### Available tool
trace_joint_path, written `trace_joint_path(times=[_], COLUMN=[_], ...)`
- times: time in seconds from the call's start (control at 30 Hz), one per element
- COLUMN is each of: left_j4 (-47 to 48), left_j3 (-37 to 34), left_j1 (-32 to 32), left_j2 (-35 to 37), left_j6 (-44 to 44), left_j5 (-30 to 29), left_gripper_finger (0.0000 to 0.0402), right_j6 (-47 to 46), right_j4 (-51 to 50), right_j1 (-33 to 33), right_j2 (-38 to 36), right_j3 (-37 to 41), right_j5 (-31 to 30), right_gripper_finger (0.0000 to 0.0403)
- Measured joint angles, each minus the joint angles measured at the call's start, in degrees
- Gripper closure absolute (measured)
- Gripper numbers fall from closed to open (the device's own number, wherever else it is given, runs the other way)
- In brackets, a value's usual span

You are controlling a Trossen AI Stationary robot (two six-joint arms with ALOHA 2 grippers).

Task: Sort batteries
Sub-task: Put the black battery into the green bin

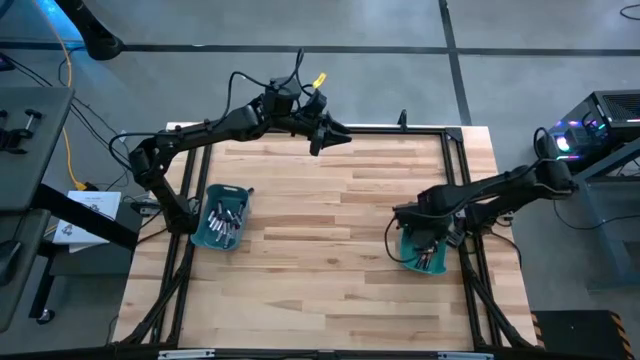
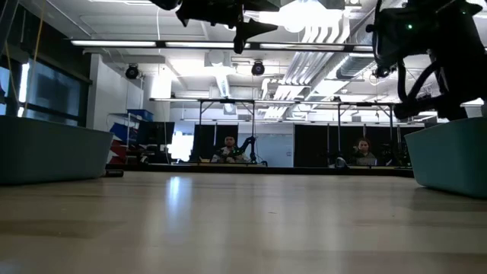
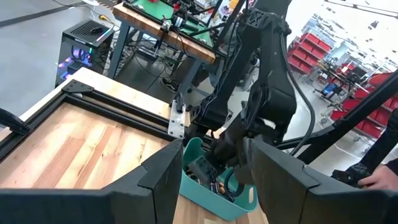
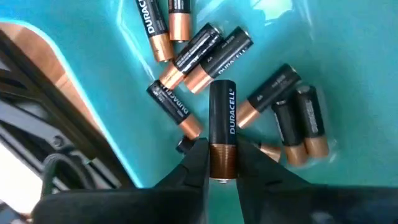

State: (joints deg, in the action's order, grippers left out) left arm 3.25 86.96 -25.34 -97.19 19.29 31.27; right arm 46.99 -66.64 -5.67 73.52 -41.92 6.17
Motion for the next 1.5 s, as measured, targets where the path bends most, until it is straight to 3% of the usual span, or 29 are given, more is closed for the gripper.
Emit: trace_joint_path(times=[0.23, 0.53, 0.67, 0.87, 1.1, 1.2, 1.4, 1.5], left_j4=[-0.07, -0.09, -0.07, 1.95, 20.29, 31.69, 53.28, 58.9], left_j3=[0.0, 0.0, 0.0, 0.04, 0.07, 0.09, 0.07, 0.07], left_j1=[0.0, 0.0, 0.0, 0.69, 1.74, 2.35, 2.45, 1.57], left_j2=[0.02, 0.02, 0.02, 2.11, 7.45, 8.39, 5.99, 3.45], left_j6=[0.02, 0.04, -0.49, -2.4, -6.31, -1.43, 15.61, 16.25], left_j5=[0.0, 0.0, 0.0, -3.45, -15.78, -22.39, -31.49, -33.68], left_gripper_finger=[0.0229, 0.0229, 0.0229, 0.0229, 0.0229, 0.0229, 0.0229, 0.0226], right_j6=[-0.01, -3.56, -5.08, -11.39, -28.35, -34.98, -43.1, -42.81], right_j4=[5.49, 9.07, 2.96, -10.7, -15.68, -14.12, -1.28, 7.99], right_j1=[-0.88, -0.88, -0.85, -0.26, 2.16, 4.17, 9.29, 12.01], right_j2=[0.0, -0.02, 0.0, -0.07, -0.17, -0.87, -4.44, -6.27], right_j3=[3.22, 3.9, 0.42, -12.12, -29.14, -34.32, -37.51, -36.51], right_j5=[1.22, 0.51, -0.7, -1.22, -3.49, -7.53, -17.83, -20.46], right_gripper_finger=[0.0318, 0.031, 0.0309, 0.0309, 0.0309, 0.0309, 0.0308, 0.0308])
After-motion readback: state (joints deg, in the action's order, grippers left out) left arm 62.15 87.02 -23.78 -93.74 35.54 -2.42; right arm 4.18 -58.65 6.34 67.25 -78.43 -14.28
